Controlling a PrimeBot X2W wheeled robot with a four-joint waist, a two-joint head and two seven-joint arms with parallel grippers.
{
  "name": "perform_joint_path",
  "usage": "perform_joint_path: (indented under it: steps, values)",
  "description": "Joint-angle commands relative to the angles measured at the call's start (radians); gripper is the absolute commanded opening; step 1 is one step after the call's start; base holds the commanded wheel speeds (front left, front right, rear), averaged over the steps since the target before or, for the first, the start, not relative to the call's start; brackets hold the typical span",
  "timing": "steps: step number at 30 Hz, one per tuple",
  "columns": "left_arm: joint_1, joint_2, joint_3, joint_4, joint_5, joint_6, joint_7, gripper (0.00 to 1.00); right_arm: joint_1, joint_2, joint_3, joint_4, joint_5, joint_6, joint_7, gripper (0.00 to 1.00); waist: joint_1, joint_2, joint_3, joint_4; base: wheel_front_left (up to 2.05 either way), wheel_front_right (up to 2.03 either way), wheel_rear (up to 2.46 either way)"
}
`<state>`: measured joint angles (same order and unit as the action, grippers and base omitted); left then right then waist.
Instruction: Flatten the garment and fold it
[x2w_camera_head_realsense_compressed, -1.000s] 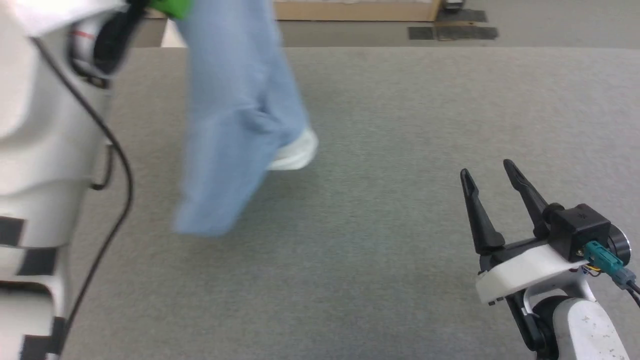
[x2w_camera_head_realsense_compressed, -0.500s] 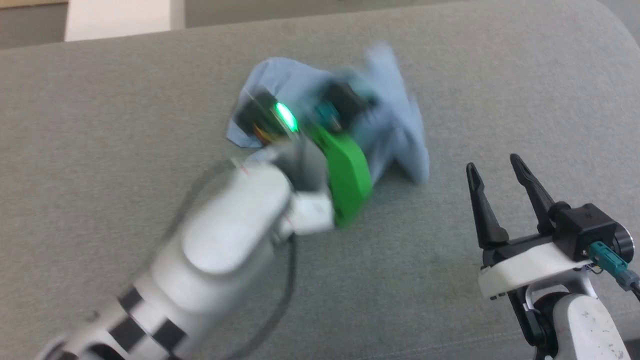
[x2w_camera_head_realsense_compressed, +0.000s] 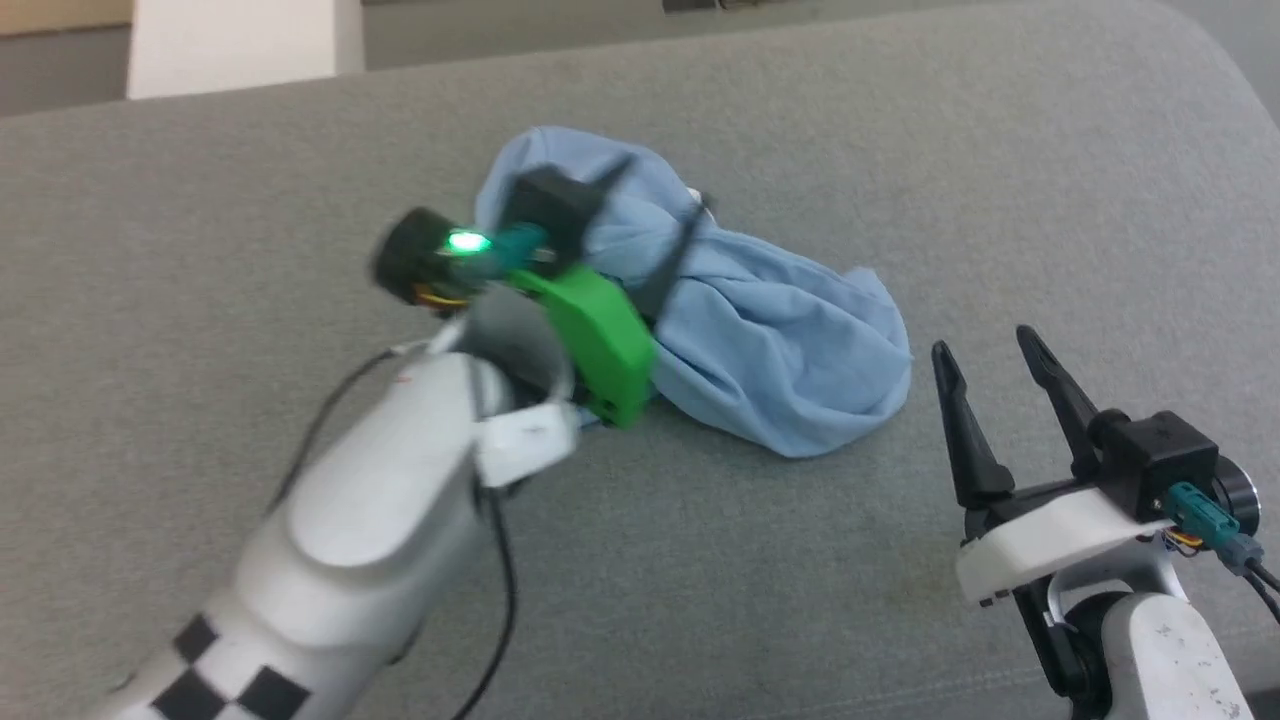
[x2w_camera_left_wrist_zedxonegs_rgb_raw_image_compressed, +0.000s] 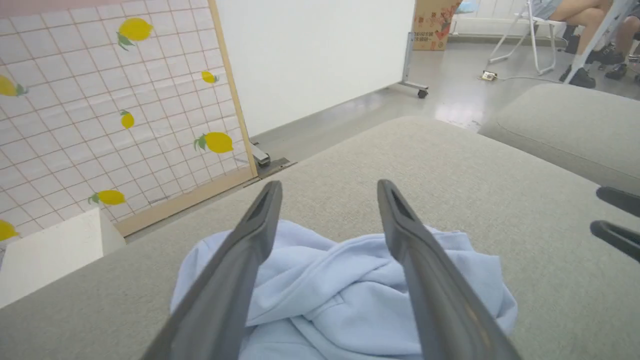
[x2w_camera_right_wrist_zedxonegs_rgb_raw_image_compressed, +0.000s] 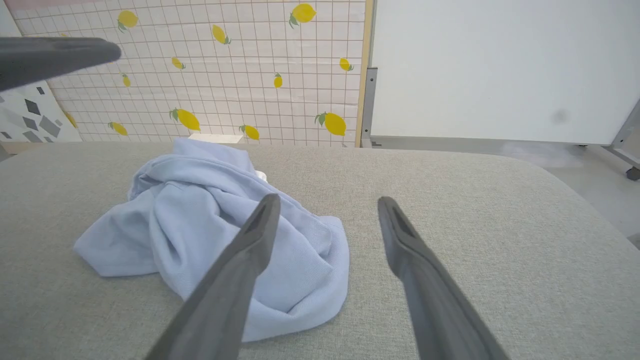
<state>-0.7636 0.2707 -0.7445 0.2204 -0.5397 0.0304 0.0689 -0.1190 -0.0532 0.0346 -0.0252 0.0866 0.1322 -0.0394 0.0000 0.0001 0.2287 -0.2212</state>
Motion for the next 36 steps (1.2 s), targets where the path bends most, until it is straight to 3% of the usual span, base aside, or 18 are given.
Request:
perform_joint_path:
  steps: [1,12,19,27,36]
  values:
    - [0.032,0.026,0.023,-0.011,-0.009,0.021,-0.022,1.0,0.014,0.003,-0.004,0.003,-0.008,-0.002,0.007,1.0,0.0,-0.0001,-0.097,0.087,0.0,0.0,0.0]
    - [0.34,0.213,0.184,-0.173,-0.06,0.187,-0.133,1.0,0.102,-0.013,-0.014,0.014,0.002,-0.002,0.039,1.0,0.0,-0.0001,-0.218,0.191,0.0,0.0,0.0]
    - [0.554,0.261,0.19,-0.293,-0.039,0.274,-0.211,1.0,0.146,-0.017,-0.036,0.024,-0.002,-0.002,0.027,1.0,0.0,-0.0001,-0.23,0.228,0.0,0.0,0.0]
    - [0.666,0.258,0.141,-0.324,0.016,0.309,-0.275,1.0,0.157,-0.012,-0.024,-0.008,0.0,-0.002,0.044,1.0,0.0,-0.0001,-0.238,0.246,0.0,0.0,0.0]
    - [0.674,0.246,0.123,-0.316,0.037,0.298,-0.302,1.0,0.156,-0.009,-0.017,-0.028,-0.001,-0.002,0.055,1.0,0.0,-0.0001,-0.234,0.249,0.0,0.0,0.0]
